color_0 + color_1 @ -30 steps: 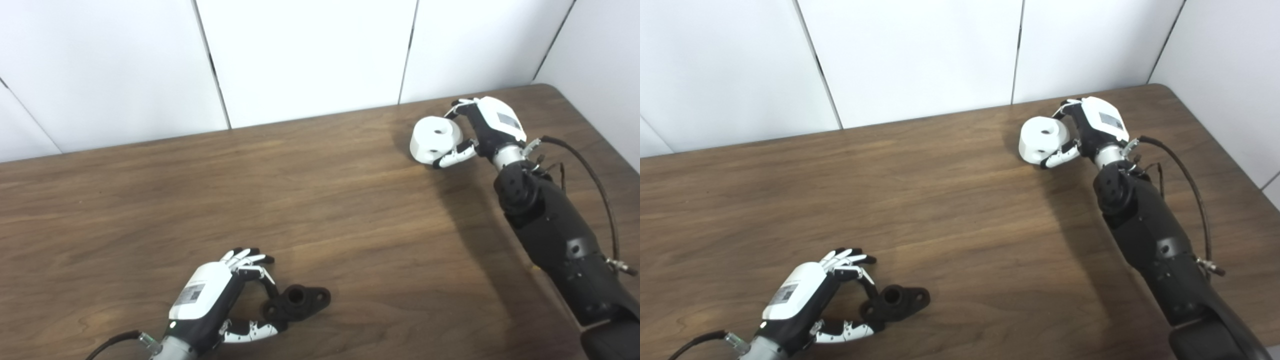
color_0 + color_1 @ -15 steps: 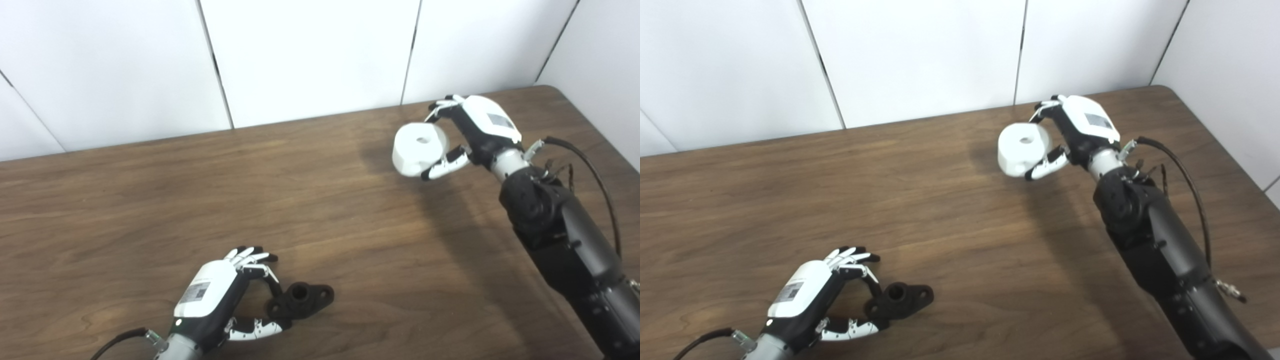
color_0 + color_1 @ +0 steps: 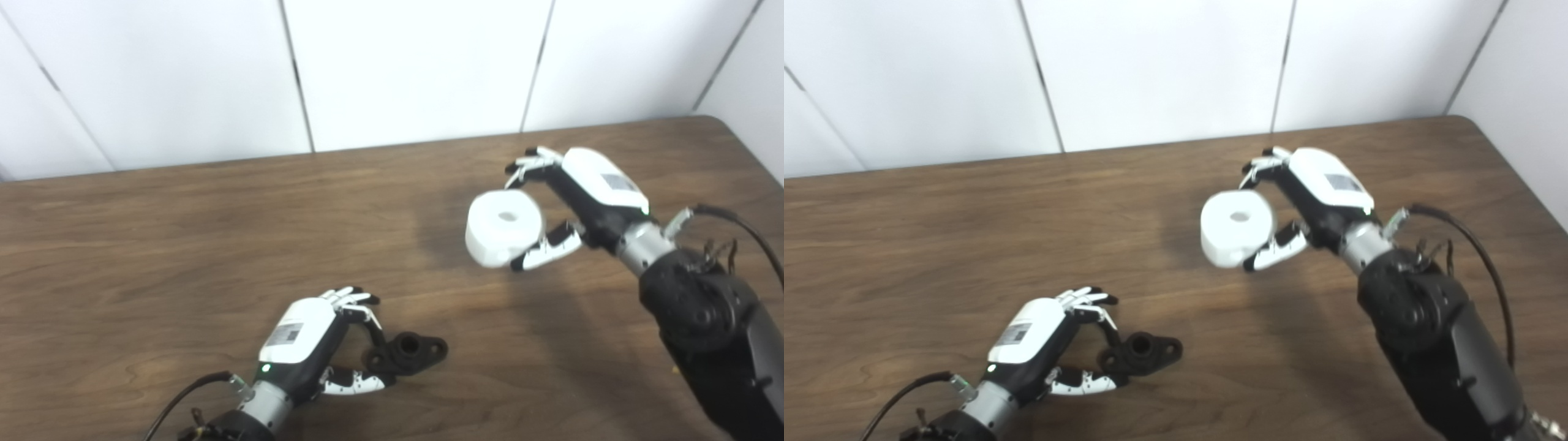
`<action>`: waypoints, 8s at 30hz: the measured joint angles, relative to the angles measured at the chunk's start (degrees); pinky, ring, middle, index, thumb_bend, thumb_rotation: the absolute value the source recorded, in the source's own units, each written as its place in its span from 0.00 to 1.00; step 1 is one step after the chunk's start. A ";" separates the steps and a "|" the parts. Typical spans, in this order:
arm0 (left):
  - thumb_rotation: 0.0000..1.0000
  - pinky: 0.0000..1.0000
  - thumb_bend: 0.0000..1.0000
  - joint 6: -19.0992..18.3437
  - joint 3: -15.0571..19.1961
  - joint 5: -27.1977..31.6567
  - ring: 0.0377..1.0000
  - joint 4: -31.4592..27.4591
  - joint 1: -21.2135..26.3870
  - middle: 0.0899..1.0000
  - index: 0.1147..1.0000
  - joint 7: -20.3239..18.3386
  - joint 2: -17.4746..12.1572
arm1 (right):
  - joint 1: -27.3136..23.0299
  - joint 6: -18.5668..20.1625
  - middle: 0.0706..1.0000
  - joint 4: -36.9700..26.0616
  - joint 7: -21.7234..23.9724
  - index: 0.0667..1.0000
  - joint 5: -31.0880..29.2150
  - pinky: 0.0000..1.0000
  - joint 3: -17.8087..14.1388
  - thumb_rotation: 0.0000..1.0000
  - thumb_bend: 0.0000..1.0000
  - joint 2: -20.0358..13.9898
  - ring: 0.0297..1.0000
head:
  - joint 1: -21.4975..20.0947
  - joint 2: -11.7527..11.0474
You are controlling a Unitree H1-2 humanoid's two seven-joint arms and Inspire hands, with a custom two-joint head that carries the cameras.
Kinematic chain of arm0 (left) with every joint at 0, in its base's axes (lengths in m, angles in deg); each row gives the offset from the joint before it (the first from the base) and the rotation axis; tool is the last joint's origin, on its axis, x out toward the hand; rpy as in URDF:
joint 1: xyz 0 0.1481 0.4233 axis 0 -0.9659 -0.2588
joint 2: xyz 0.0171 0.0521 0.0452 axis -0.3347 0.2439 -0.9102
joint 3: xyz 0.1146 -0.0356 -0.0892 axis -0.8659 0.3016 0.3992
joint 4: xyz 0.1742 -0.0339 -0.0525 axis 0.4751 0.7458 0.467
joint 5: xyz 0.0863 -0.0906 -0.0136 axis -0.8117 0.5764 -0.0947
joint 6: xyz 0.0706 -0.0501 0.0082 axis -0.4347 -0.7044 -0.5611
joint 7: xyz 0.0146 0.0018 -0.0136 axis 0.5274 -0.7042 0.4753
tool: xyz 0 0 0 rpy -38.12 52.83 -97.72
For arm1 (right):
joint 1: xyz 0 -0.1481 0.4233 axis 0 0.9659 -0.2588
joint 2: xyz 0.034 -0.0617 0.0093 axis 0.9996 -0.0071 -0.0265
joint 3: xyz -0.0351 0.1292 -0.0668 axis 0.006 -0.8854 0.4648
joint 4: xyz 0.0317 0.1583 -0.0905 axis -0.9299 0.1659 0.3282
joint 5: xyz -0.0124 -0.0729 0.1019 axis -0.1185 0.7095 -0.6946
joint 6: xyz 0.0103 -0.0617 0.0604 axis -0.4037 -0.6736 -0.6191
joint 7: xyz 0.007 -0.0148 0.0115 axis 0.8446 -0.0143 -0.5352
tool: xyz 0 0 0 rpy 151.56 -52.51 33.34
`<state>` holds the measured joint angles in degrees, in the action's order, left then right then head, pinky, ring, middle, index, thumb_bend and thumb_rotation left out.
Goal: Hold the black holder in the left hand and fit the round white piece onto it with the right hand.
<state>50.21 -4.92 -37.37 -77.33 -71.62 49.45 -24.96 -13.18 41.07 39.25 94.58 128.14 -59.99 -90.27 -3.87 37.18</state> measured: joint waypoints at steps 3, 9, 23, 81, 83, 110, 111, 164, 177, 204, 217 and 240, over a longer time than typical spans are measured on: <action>0.05 0.90 0.50 -0.21 -0.30 -0.83 0.91 0.00 0.17 0.83 0.43 -0.28 0.23 | 1.19 0.44 0.81 -2.01 2.23 0.45 0.90 0.91 0.60 0.14 0.52 1.29 0.93 | 0.62 0.71; 0.05 0.90 0.50 -0.56 -0.36 -1.38 0.91 0.00 0.25 0.83 0.43 -0.74 0.78 | 4.04 0.46 0.81 -6.18 4.72 0.45 2.65 0.92 1.77 0.13 0.52 3.66 0.93 | 0.97 1.58; 0.05 0.91 0.50 -0.58 -0.28 -1.25 0.92 0.00 0.32 0.83 0.43 -1.02 0.84 | 7.00 0.40 0.80 -12.09 9.24 0.45 4.56 0.92 1.65 0.13 0.52 7.22 0.93 | 1.23 5.36; 0.05 0.92 0.50 -2.17 -0.24 -1.03 0.93 0.02 1.55 0.84 0.43 -3.68 2.20 | 9.32 -8.52 0.79 -6.95 8.04 0.45 9.96 0.90 4.82 0.14 0.52 14.91 0.94 | 2.20 8.18; 0.05 0.92 0.50 -2.28 -0.24 -1.03 0.93 0.07 1.57 0.84 0.43 -3.69 2.34 | 9.32 -8.73 0.79 -6.70 7.66 0.45 10.01 0.90 4.81 0.14 0.52 14.95 0.94 | 2.29 8.18; 0.06 0.91 0.50 -2.67 -0.44 -1.03 0.92 0.64 2.25 0.83 0.43 -3.93 2.91 | 8.96 -10.71 0.79 -6.22 7.72 0.45 10.87 0.84 5.78 0.14 0.52 15.61 0.93 | 2.73 9.06; 0.06 0.91 0.50 -2.67 -0.44 -1.03 0.92 0.64 2.25 0.83 0.43 -3.93 2.91 | 8.88 -10.70 0.79 -6.22 7.92 0.45 10.83 0.84 5.78 0.14 0.52 15.62 0.93 | 2.73 9.06; 0.06 0.91 0.50 -3.97 -0.41 -0.95 0.91 0.19 3.12 0.83 0.43 -5.93 3.14 | 7.47 -10.90 0.77 -7.52 12.96 0.45 11.49 0.83 3.77 0.14 0.52 15.05 0.92 | 1.85 11.25; 0.06 0.91 0.50 -4.20 -0.41 -0.95 0.91 0.19 3.18 0.82 0.43 -6.01 3.36 | 8.68 -12.33 0.77 -7.50 12.92 0.45 11.99 0.85 5.41 0.13 0.52 15.61 0.93 | 1.94 11.78; 0.06 0.90 0.50 -4.36 -0.53 -0.98 0.91 0.15 3.35 0.82 0.43 -6.16 3.34 | 8.18 -12.58 0.77 -6.40 11.74 0.45 10.57 0.80 1.24 0.13 0.52 14.69 0.92 | 1.67 11.78; 0.06 0.91 0.50 -4.76 -0.42 -1.02 0.91 -0.08 3.82 0.83 0.43 -7.02 3.29 | 9.21 -12.66 0.76 -5.64 10.78 0.44 10.62 0.82 0.71 0.13 0.52 14.01 0.91 | 1.67 12.13; 0.06 0.90 0.50 -4.90 -0.36 -1.26 0.91 -0.08 3.82 0.83 0.43 -7.07 3.50 | 8.35 -12.21 0.81 -5.18 12.52 0.57 11.61 0.86 1.61 0.34 0.91 13.76 0.95 | 2.11 12.22</action>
<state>45.32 -5.27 -38.64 -77.41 -67.80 42.37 -21.46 -4.83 28.86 34.08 107.10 139.76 -58.38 -76.51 -1.76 49.39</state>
